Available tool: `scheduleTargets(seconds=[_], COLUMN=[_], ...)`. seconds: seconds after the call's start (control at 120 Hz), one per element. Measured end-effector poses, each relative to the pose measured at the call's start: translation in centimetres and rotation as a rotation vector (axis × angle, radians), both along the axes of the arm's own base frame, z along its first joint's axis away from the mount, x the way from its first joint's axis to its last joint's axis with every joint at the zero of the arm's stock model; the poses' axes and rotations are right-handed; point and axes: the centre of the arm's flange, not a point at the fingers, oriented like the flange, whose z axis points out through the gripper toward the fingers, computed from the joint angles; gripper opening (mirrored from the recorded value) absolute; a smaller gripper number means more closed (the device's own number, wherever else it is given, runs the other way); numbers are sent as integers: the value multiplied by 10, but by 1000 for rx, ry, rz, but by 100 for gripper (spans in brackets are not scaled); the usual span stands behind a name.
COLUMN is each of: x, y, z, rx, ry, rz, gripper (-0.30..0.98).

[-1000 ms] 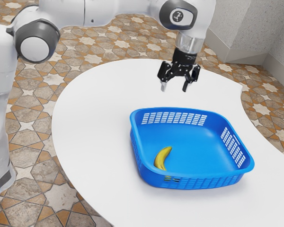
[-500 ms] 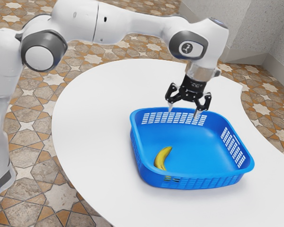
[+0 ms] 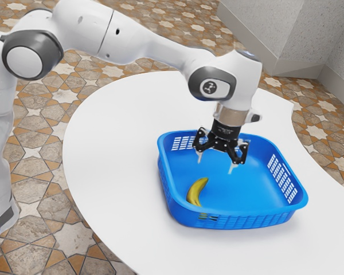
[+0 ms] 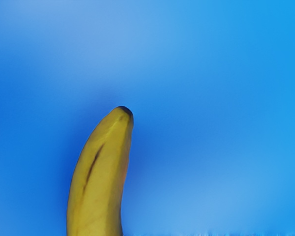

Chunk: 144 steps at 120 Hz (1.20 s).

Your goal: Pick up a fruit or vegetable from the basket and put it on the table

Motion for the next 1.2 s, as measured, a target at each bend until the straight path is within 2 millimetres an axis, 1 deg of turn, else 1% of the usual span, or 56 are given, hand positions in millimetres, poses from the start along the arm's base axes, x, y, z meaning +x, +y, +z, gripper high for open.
scheduleTargets(seconds=[0.083,0.133,0.225,0.383,0.467,0.5,0.617,0.692,0.817,0.975,1.083,1.2], x=[-8,-12,-13,-12,-14,-18,-45,-52,-57,-62,-62,-60], y=[-5,-8,-13,-14,-18,-21,-24,-26,-31,-35,-36,-34], z=[-12,-15,-16,-18,-14,-12,-10,-11,-14,-26,-32,-34], rx=[-14,-22,-33,-51,-59,-61,-61,-61,-64,-75,-85,-91], ry=[9,7,-6,-16,-27,-28,-19,-16,-8,17,27,27], rz=[-19,-30,-48,-62,-75,-82,-94,-97,-99,-90,-79,-68], gripper=[69,69,69,69,69,69,69,69,69,69,69,69])
